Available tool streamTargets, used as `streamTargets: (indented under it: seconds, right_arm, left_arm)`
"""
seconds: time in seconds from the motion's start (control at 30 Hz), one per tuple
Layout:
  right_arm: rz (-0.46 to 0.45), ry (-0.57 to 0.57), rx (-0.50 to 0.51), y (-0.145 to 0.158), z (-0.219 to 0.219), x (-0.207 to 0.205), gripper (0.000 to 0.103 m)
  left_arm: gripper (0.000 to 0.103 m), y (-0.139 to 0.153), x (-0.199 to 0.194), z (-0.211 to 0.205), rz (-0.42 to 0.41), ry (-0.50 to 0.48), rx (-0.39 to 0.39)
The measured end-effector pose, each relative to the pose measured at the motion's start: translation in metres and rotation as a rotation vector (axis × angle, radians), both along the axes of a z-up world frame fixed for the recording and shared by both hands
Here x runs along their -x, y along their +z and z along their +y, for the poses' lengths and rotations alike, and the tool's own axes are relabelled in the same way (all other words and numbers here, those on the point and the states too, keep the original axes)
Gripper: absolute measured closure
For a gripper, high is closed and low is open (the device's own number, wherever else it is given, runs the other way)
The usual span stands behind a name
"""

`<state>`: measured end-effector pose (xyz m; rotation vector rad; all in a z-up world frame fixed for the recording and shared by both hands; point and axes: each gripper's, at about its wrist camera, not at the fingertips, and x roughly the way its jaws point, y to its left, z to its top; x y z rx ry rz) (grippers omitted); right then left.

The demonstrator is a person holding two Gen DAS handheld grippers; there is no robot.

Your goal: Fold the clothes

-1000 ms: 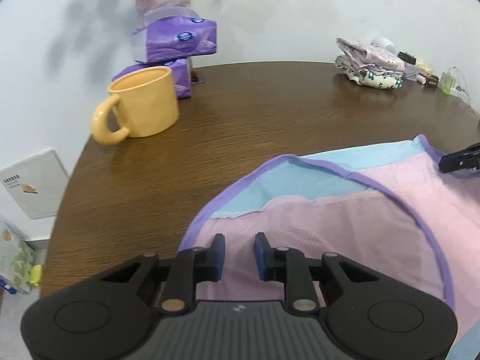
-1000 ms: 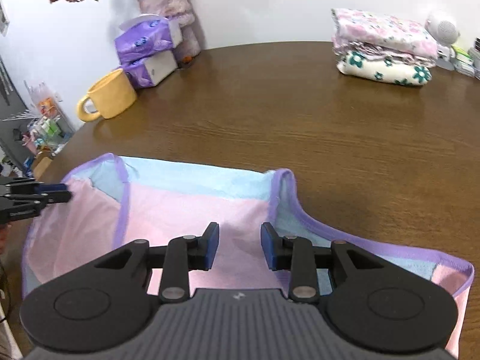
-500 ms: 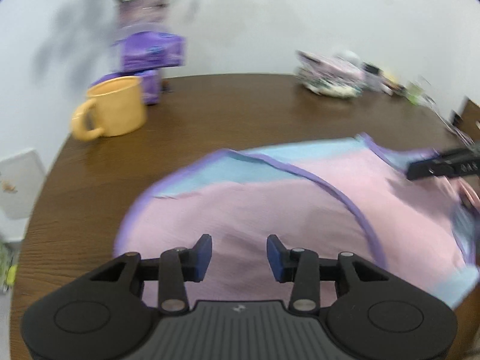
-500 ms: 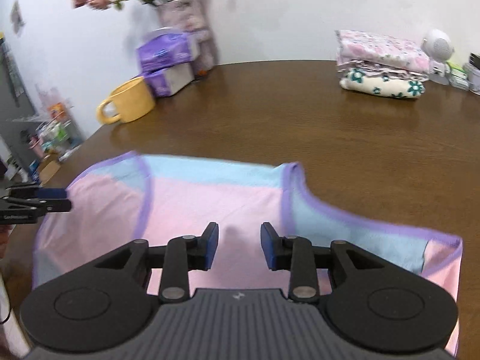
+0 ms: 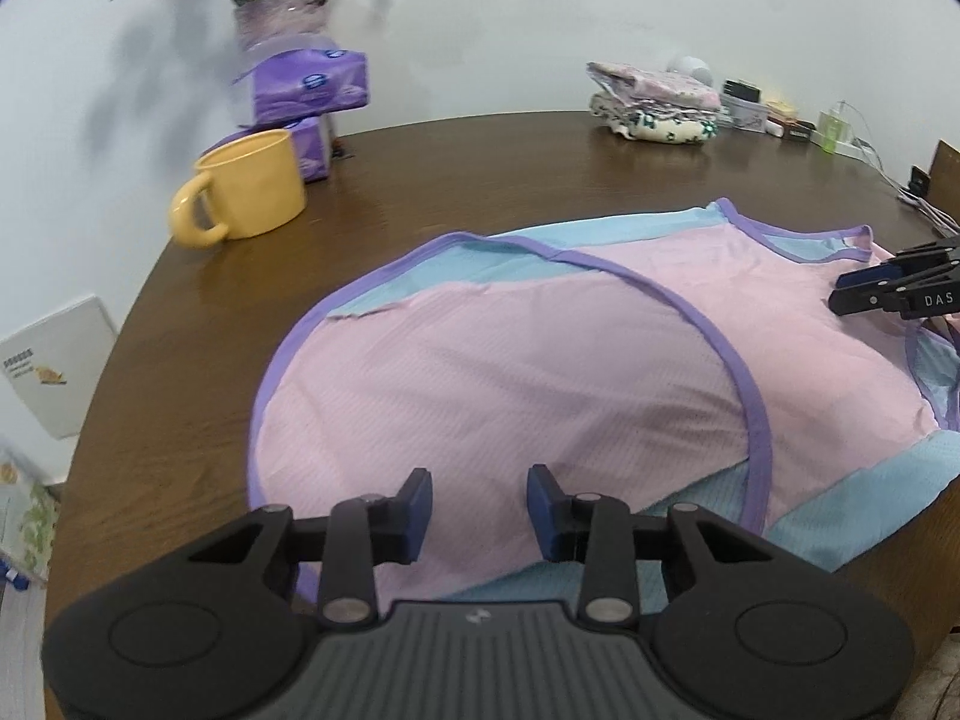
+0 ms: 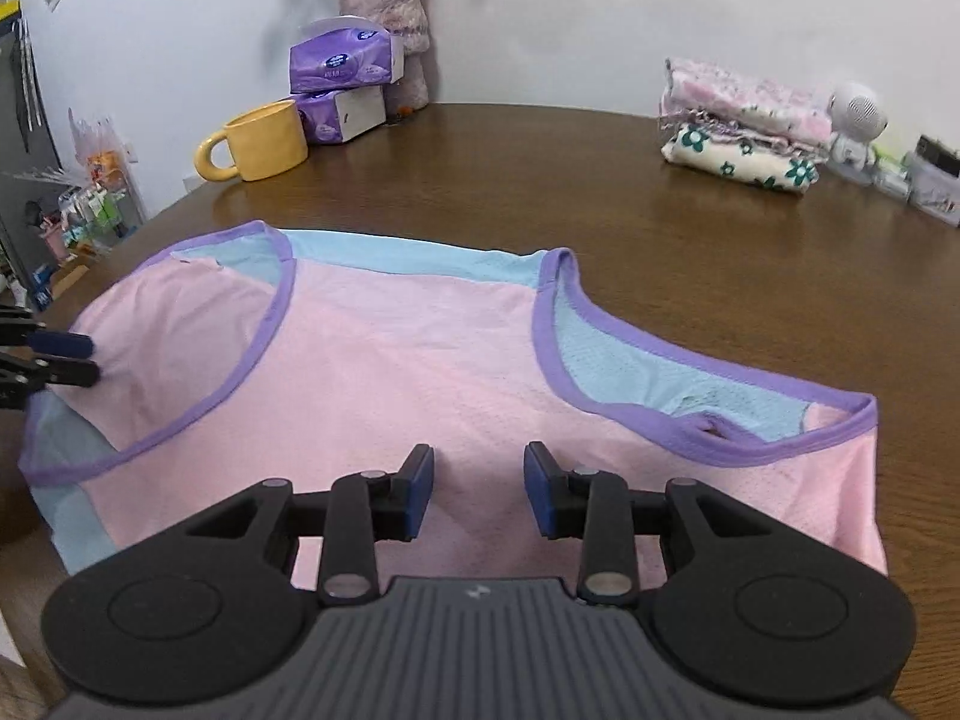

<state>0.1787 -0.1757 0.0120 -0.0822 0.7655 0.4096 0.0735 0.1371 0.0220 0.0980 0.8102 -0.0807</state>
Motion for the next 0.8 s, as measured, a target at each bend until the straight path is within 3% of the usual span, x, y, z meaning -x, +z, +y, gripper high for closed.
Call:
streamTargets:
  seconds: [0.13, 0.2, 0.27, 0.37, 0.43, 0.53, 0.63, 0.73, 0.8]
  right_arm:
    - [-0.001, -0.012, -0.059, 0.004, -0.008, 0.006, 0.068]
    - [-0.028, -0.011, -0.111, 0.013, -0.014, 0.016, 0.063]
    - [-0.043, -0.039, -0.111, 0.019, -0.021, 0.027, 0.057]
    - [-0.051, -0.087, -0.107, 0.023, -0.033, 0.042, 0.057]
    - [-0.046, -0.129, -0.103, 0.021, -0.043, 0.049, 0.056]
    - [-0.057, -0.192, -0.105, 0.02, -0.062, 0.06, 0.056]
    - [-0.066, -0.206, -0.101, 0.022, -0.077, 0.058, 0.056]
    - [-0.074, -0.215, -0.096, 0.024, -0.091, 0.056, 0.058]
    - [-0.072, -0.204, -0.094, 0.027, -0.096, 0.05, 0.068]
  left_arm:
    - [0.069, 0.003, 0.006, 0.001, -0.017, 0.055, 0.017]
    - [0.059, 0.01, 0.011, -0.003, -0.061, 0.06, 0.059]
    - [0.039, 0.015, 0.013, -0.014, -0.099, 0.036, 0.107]
    - [0.026, 0.02, 0.01, -0.039, -0.139, -0.02, 0.17]
    - [0.024, 0.023, 0.008, -0.056, -0.166, -0.058, 0.212]
    - [0.024, 0.016, 0.001, -0.079, -0.154, -0.103, 0.208]
    - [0.031, 0.01, -0.006, -0.102, -0.14, -0.149, 0.203]
    - [0.06, 0.003, -0.014, -0.125, -0.126, -0.194, 0.199]
    - [0.073, -0.003, -0.019, -0.137, -0.108, -0.214, 0.186]
